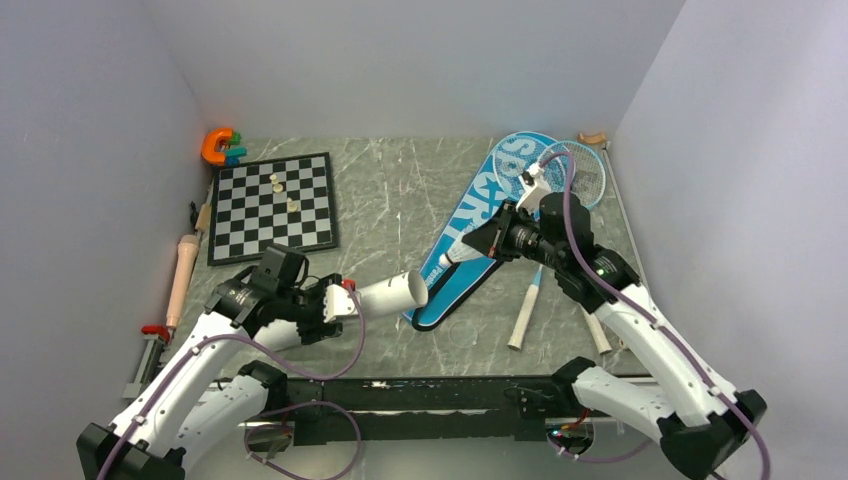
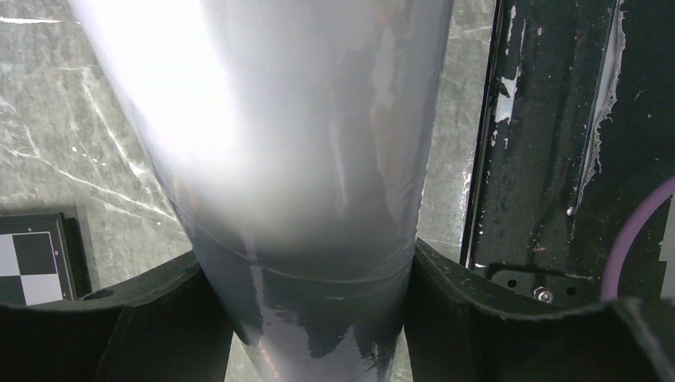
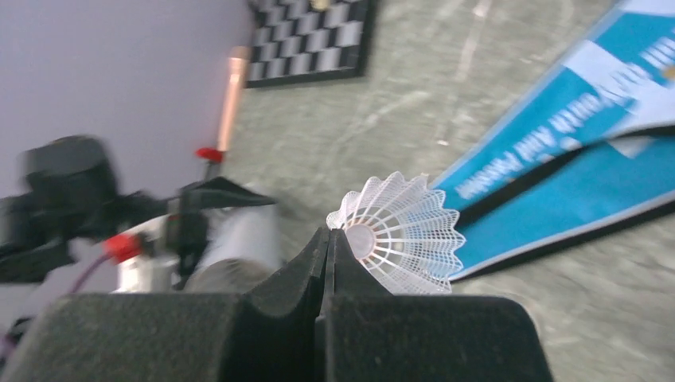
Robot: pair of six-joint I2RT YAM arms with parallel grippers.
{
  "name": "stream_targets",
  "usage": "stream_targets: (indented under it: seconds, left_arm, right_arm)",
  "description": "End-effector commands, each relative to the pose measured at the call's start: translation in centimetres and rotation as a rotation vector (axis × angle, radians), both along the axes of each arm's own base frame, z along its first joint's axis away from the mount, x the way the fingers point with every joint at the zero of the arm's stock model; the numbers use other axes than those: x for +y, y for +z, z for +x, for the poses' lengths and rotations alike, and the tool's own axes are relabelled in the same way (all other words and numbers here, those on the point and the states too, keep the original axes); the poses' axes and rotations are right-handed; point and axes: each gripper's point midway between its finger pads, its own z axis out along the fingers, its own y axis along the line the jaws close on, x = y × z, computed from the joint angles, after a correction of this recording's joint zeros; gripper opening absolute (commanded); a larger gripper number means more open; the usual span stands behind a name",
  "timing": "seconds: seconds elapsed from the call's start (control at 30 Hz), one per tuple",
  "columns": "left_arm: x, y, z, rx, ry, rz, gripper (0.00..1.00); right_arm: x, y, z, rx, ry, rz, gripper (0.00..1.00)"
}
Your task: Pack up the badminton gear
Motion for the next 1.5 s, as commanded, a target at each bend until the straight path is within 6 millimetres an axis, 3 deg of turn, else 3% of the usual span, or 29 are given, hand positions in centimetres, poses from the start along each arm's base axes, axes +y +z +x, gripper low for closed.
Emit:
stream_targets:
  seconds: [0.0, 0.1, 0.2, 0.93, 1.1, 1.17, 1.33, 1.47]
  left_arm:
    - [-1.2, 1.7, 0.6, -0.035, -0.017, -0.063, 0.10]
    - [-1.3, 1.8, 0.8, -0.029, -0.011, -0.069, 0.10]
    - [-1.4, 2.0, 1.0, -0.031, -0.004, -0.072, 0.09]
    - [-2.0, 3.1, 1.6, -0.029, 0.019, -0.104, 0.09]
    - [-1.9, 2.8, 1.4, -0.028, 0.011, -0.100, 0.09]
    - [-1.9, 2.8, 1.4, -0.026, 0.010, -0.100, 0.09]
    - [-1.9, 2.9, 1.4, -0.032, 0.007, -0.101, 0.09]
    - [-1.9, 2.9, 1.2, -0.032, 0.004, -0.100, 0.09]
  right_arm:
    - [1.6, 5.6, -1.9, -0.076, 0.006, 0.119, 0.00]
    - [2.7, 7.0, -2.9, -0.097, 0.043, 0.138, 0.00]
    - [3.7, 7.2, -3.5, -0.093, 0.072, 0.138, 0.00]
    - [9.6, 5.2, -6.3, -0.074, 0.151, 0.226, 0.00]
    - [9.0, 6.6, -6.7, -0.098, 0.156, 0.238, 0.26]
    - [8.5, 7.5, -7.0, -0.117, 0.161, 0.239, 0.43]
    - [6.7, 8.8, -7.1, -0.156, 0.123, 0.214, 0.53]
    - [5.4, 7.6, -6.8, -0.148, 0.083, 0.165, 0.54]
